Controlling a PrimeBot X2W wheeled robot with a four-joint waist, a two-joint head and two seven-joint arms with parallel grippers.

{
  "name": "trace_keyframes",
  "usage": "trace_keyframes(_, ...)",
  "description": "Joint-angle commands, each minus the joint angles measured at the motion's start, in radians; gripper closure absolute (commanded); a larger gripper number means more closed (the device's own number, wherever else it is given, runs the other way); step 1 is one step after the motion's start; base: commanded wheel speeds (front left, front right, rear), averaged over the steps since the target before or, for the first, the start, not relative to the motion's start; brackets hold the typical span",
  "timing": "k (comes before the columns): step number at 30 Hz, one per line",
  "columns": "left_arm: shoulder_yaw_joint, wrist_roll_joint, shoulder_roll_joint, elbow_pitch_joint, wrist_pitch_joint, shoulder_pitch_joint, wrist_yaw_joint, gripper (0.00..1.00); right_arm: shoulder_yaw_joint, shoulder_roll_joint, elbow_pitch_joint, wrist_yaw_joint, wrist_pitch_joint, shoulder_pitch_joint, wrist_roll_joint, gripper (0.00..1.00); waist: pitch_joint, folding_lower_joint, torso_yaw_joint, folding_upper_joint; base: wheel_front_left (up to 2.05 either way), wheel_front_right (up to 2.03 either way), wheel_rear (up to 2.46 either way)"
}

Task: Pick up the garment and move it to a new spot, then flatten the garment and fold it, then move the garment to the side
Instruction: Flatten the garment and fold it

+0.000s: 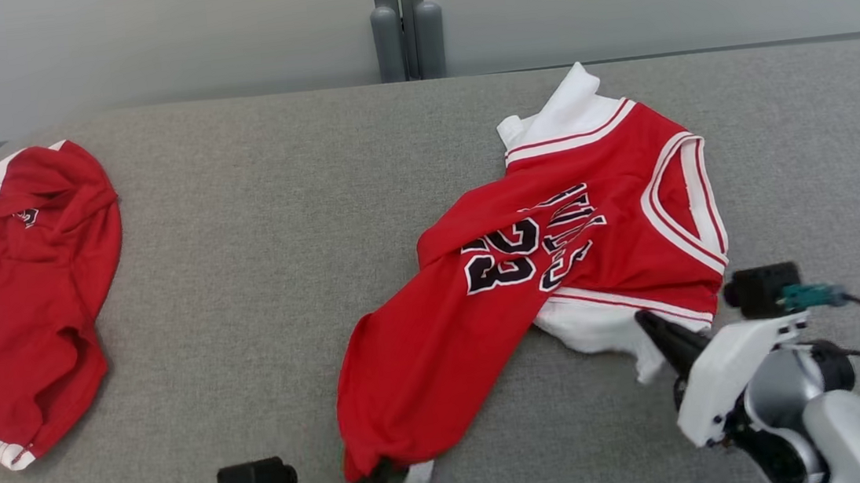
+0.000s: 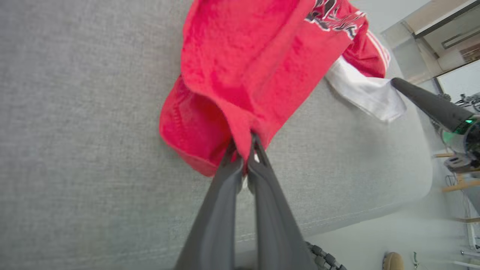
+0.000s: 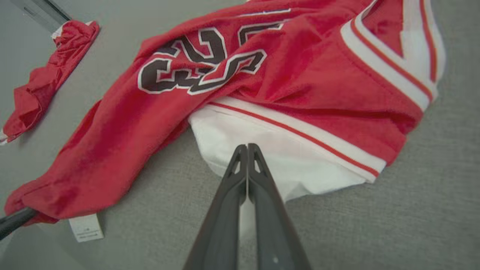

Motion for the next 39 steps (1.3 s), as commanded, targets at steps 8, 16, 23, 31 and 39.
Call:
trace_keyframes(8, 0.083, -0.173, 0.109, -0.459, 0.117, 0.052, -0.016, 1.00, -0.282, -0.110, -0.570, 0.000, 0.108, 0.173, 0.299, 1.00, -0.051, 0.0000, -0.105, 0.0000, 0.00, 0.00, 0.00)
trace_keyframes(16, 0.204, -0.281, 0.195, -0.804, 0.249, -0.143, 0.037, 1.00, -0.608, -0.152, -0.935, 0.000, 0.298, 0.026, 0.523, 1.00, 0.030, 0.0000, -0.187, 0.0000, 0.00, 0.00, 0.00)
trace_keyframes(23, 0.273, -0.338, 0.279, -0.752, 0.395, -0.497, 0.104, 1.00, -0.716, -0.247, -0.837, 0.000, 0.521, -0.347, 0.561, 1.00, 0.151, 0.0000, -0.199, 0.0000, 0.00, 0.00, 0.00)
trace_keyframes(31, 0.218, -0.283, 0.304, -0.409, 0.460, -0.966, 0.124, 1.00, -0.555, -0.243, -0.534, 0.000, 0.672, -0.835, 0.334, 1.00, 0.394, 0.0000, -0.175, 0.0000, 0.00, 0.00, 0.00)
trace_keyframes(39, 0.170, -0.042, 0.234, 0.102, 0.143, -1.507, 0.083, 1.00, -0.328, -0.113, -0.177, 0.000, 0.468, -1.342, -0.011, 1.00, 0.560, 0.0000, -0.173, 0.0000, 0.00, 0.00, 0.00)
